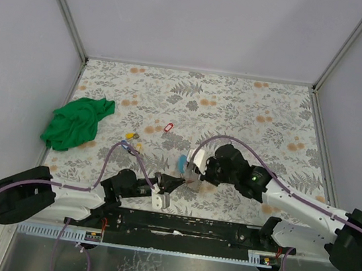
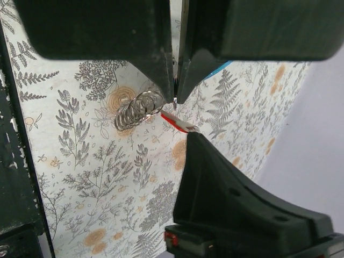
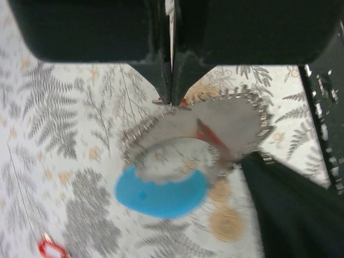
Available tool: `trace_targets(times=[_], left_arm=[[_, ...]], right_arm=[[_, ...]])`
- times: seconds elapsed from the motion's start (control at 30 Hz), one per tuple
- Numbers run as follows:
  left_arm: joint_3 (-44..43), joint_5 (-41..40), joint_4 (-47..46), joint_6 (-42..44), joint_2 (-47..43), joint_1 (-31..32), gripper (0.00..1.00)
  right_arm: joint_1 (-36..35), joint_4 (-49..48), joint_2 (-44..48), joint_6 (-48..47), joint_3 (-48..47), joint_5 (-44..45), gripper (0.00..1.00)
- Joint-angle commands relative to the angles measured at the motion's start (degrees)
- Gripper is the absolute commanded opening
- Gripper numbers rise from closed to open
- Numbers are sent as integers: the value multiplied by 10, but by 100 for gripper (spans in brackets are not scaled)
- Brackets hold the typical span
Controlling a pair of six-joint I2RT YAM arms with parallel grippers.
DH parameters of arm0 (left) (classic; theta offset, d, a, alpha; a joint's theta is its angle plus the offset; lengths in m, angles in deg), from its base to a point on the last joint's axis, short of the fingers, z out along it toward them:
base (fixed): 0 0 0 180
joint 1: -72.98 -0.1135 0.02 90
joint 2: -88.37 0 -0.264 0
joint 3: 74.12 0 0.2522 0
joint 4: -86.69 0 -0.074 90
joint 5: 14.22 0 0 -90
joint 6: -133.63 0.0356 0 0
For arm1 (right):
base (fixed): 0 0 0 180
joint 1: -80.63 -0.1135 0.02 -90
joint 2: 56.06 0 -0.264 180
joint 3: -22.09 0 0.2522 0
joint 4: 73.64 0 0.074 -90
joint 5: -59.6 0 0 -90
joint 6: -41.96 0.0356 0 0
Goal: Put the keys on the keyring
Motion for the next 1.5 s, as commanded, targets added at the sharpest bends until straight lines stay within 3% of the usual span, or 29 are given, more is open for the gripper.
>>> trace_targets(times=[0.0,0.13,0.37,0.53,0.97,1.13,1.23,1.4,1.47], left_arm=[[16,-45,-93,-10,9,3,0],[25,-87,-118,-20,14,2,0],[39,-127,-160,-33,24,-4,0],[42,-121,-156,-37,9,-8,0],[43,-92,-150,-40,4,-13,0],[41,-69,-153,-52,11,-22,0],[43,-44,-171,-69,23,-37,0],[46,15,-198,-108,31,-80,0],[49,51,-203,-123,28,-101,0]], right_arm=[[2,69,-52,197,-90,181,0],[9,220,-139,299,-184,233,0],[33,366,-248,355,-253,197,0],[57,365,-307,336,-268,174,0],[104,256,-450,279,-325,174,5],[104,227,-416,255,-304,162,15],[104,180,-347,226,-257,118,26],[104,81,-214,161,-177,70,35],[104,28,-168,129,-143,20,51]])
